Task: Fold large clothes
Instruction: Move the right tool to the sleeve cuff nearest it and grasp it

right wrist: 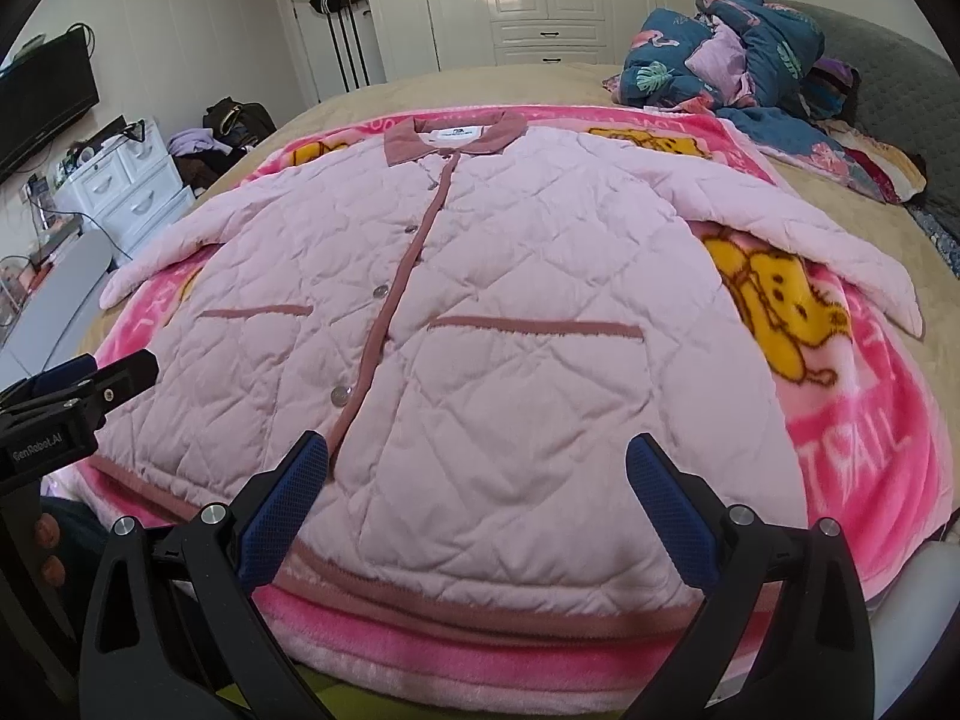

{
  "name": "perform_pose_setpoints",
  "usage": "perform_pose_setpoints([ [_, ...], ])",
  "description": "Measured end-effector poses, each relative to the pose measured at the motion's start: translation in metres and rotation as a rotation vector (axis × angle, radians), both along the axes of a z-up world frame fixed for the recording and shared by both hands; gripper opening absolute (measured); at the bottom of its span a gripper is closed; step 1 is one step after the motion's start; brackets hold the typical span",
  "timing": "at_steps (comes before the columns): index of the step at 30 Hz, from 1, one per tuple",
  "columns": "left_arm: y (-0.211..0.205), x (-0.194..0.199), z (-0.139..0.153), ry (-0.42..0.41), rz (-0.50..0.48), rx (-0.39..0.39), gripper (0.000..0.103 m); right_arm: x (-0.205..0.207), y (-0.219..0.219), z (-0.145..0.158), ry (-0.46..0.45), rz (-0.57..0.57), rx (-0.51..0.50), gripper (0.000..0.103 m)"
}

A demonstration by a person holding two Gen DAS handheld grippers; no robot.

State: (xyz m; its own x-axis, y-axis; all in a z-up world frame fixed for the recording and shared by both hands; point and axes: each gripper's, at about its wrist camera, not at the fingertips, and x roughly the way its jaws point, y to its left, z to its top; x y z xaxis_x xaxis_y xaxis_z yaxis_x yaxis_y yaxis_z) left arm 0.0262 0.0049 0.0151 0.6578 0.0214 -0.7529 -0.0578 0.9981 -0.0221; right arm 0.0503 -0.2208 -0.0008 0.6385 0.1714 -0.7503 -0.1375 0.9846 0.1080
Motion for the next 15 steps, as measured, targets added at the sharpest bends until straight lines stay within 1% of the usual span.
perform_pose_setpoints([
  [3, 0.0, 0.01, 0.0, 0.006, 0.001, 0.001, 0.094, 0.009, 0.003, 0.003, -0.007, 0.011, -0.017, 0.099],
  [7, -0.001, 0.02, 0.001, 0.014, 0.0, 0.008, 0.094, 0.021, 0.003, 0.005, -0.005, 0.021, -0.015, 0.099],
  [15, -0.001, 0.049, 0.009, 0.013, 0.003, 0.005, 0.094, 0.056, 0.0, 0.014, -0.015, 0.023, 0.019, 0.099],
])
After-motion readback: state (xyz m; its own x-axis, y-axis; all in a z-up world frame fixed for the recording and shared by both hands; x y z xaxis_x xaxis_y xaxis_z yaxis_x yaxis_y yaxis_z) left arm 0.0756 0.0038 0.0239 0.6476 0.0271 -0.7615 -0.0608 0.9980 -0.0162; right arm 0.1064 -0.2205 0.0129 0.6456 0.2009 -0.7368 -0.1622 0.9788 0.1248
